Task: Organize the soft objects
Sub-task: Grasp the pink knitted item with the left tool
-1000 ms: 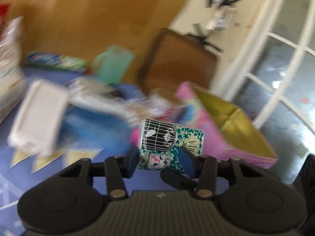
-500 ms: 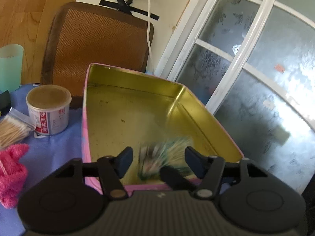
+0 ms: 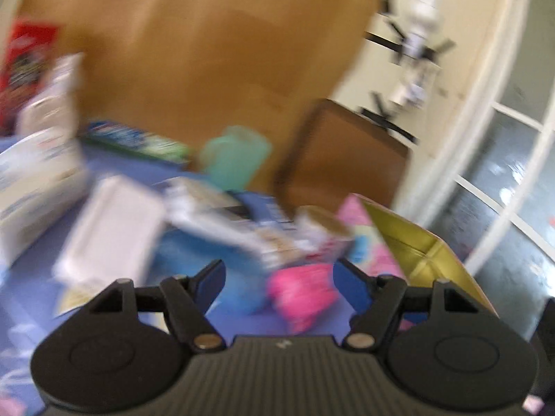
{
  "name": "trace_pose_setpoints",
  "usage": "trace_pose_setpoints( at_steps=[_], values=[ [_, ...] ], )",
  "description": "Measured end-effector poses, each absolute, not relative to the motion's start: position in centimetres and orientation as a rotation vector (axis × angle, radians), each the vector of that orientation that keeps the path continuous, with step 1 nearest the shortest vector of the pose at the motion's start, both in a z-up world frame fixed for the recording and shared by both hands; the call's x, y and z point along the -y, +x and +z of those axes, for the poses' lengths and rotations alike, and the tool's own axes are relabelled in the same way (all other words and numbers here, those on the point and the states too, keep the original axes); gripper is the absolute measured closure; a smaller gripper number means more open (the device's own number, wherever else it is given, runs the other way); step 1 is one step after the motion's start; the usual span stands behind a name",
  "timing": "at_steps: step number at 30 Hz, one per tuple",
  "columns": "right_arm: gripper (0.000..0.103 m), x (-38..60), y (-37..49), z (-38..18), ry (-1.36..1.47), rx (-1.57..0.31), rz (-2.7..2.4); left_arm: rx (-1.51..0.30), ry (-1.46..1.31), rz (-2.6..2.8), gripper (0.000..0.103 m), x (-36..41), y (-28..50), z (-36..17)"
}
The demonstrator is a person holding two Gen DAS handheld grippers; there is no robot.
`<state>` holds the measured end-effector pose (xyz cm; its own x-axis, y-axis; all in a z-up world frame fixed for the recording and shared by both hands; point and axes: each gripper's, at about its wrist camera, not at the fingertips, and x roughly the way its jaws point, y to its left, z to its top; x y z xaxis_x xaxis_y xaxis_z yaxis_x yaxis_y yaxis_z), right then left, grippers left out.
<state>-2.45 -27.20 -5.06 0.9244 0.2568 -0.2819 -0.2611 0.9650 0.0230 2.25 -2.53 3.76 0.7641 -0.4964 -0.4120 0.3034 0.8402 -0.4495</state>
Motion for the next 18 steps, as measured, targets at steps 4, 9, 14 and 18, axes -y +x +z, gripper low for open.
trace_pose_setpoints(
  at_steps=[4, 9, 14, 18],
  values=[
    [0.036, 24.8, 1.8, -6.1, -0.031, -0.396, 0.265, -0.582, -0.426, -0.407, 0.033, -0.5, 1.5, 2.0],
    [0.055, 25.0, 3.0, -7.0, 0.03, -0.46, 0.269, -0.607, -0.452, -0.441, 0.033, -1.1, 2.1, 0.9],
    [0.057, 24.9, -1.4, -6.4, -0.027, -0.433, 0.372, -0.613, -0.423, -0.543, 0.026, 0.2, 1.3, 1.1],
    [0.056, 23.5, -5.3, -7.2, -0.135, -0.434, 0.449, -0.648, -0.387, -0.626, 0.018, 2.2, 0.8, 1.0]
  ],
)
